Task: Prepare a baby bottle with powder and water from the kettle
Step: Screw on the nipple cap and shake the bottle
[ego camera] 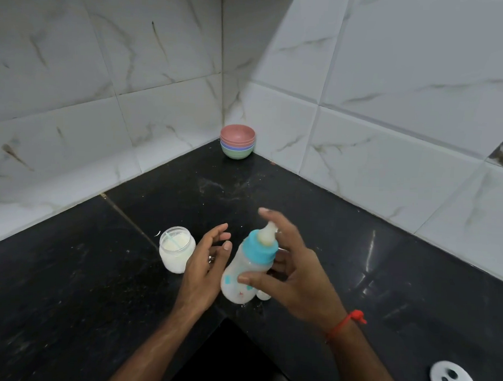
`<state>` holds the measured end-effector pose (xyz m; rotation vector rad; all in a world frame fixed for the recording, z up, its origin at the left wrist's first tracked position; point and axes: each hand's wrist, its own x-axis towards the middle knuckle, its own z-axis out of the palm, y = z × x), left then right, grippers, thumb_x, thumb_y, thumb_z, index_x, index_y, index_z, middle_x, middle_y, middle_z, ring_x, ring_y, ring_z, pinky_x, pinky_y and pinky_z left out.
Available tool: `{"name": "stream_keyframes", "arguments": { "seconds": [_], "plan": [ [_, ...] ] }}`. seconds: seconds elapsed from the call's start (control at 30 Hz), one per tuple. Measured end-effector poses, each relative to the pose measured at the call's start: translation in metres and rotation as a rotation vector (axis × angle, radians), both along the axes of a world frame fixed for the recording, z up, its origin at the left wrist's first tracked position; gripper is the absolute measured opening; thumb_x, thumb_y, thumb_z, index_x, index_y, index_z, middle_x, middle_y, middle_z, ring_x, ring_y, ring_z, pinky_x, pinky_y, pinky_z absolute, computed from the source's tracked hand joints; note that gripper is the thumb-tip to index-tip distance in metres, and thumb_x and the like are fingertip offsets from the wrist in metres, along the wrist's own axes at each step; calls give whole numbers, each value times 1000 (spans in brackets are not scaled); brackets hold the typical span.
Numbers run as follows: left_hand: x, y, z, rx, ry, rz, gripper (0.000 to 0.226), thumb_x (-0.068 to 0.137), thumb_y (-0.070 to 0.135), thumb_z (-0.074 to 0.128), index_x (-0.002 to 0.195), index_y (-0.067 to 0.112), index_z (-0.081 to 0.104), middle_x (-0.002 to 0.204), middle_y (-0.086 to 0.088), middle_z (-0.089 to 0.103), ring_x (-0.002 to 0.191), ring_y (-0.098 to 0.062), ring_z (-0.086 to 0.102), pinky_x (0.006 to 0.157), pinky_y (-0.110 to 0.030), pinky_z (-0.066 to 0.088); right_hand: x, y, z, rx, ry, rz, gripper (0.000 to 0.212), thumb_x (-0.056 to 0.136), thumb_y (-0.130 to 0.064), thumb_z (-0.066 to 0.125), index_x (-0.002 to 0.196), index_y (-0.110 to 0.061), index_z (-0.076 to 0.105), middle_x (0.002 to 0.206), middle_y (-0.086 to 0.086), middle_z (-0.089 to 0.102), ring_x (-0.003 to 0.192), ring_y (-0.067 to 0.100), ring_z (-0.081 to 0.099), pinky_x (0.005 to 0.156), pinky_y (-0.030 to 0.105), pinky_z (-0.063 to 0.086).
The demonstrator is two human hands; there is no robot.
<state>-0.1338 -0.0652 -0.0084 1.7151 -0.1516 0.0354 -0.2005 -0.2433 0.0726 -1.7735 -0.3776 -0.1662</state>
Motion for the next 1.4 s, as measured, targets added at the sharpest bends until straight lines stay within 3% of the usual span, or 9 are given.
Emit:
{"name": "stream_keyframes", "arguments": {
  "seconds": [0.1, 0.33, 0.63, 0.9, 1.03, 1.13, 1.23, 1.3, 1.4],
  "plan": [
    [1, -1, 0, 8, -13, -1, 47, 87, 59, 55, 132, 47, 57, 126, 12, 67, 104, -12, 68, 98, -44, 56, 3, -4, 14, 103, -35, -68, 96, 75, -4, 89, 142, -54, 44, 133, 0, 64, 116, 21, 70, 95, 38, 61],
    [-1, 1, 0, 36, -17, -1, 39, 93, 47, 56, 132, 44, 57, 124, 14, 67, 104, -4, 66, 95, -27, 52, 20, -24, 10, 1584, 156, -299, 52, 101, -34, 60, 145, -8, 52, 137, 10, 68, 121, 22, 69, 91, 36, 62],
    [0, -1, 0, 38, 11, -29, 51, 87, 56, 55, 136, 42, 56, 127, 8, 67, 107, -15, 69, 99, -49, 55, 8, -11, -2, -31, 3, 66, 96, 77, -6, 89, 142, -58, 41, 128, -14, 63, 113, 18, 70, 94, 37, 61],
    [-1, 4, -4, 80, 11, 4, 33, 102, 31, 60, 134, 41, 58, 122, 14, 69, 103, -4, 66, 91, -23, 48, 22, -20, 1, 1324, 156, -402, 73, 89, -39, 69, 152, -13, 42, 143, 12, 62, 114, 22, 72, 83, 36, 63],
    [0, 2, -3, 72, 9, 0, 33, 100, 36, 62, 132, 42, 58, 122, 12, 69, 101, -5, 66, 91, -26, 51, 18, -4, -4, 982, 77, -422, 70, 88, -21, 73, 149, -31, 40, 123, 7, 64, 102, 17, 69, 81, 34, 62],
    [-1, 0, -2, 53, 3, -22, 47, 87, 55, 56, 133, 44, 57, 124, 10, 68, 103, -9, 68, 94, -37, 57, 13, -4, -6, 243, -47, -151, 91, 79, -3, 85, 145, -47, 40, 131, -7, 61, 106, 10, 68, 87, 31, 60],
    [0, 0, -2, 67, -5, -38, 50, 89, 54, 55, 137, 41, 55, 127, 9, 68, 109, -12, 68, 95, -40, 57, 12, -9, -3, -448, -116, 9, 90, 84, -29, 85, 149, -57, 30, 143, -24, 52, 126, 8, 58, 104, 36, 54],
    [0, 1, -2, 75, -10, -24, 40, 96, 45, 59, 136, 41, 56, 126, 10, 68, 107, -9, 68, 93, -35, 55, 12, -8, 1, -330, -151, -53, 90, 81, -25, 88, 147, -56, 35, 146, -23, 52, 129, 11, 58, 106, 37, 53],
    [0, 3, -3, 65, -12, 9, 34, 100, 34, 61, 134, 40, 58, 123, 12, 69, 101, -5, 66, 91, -28, 51, 13, -7, 7, 553, -21, -267, 85, 74, -17, 87, 144, -45, 47, 141, 3, 62, 116, 24, 69, 92, 38, 60]
  ]
}}
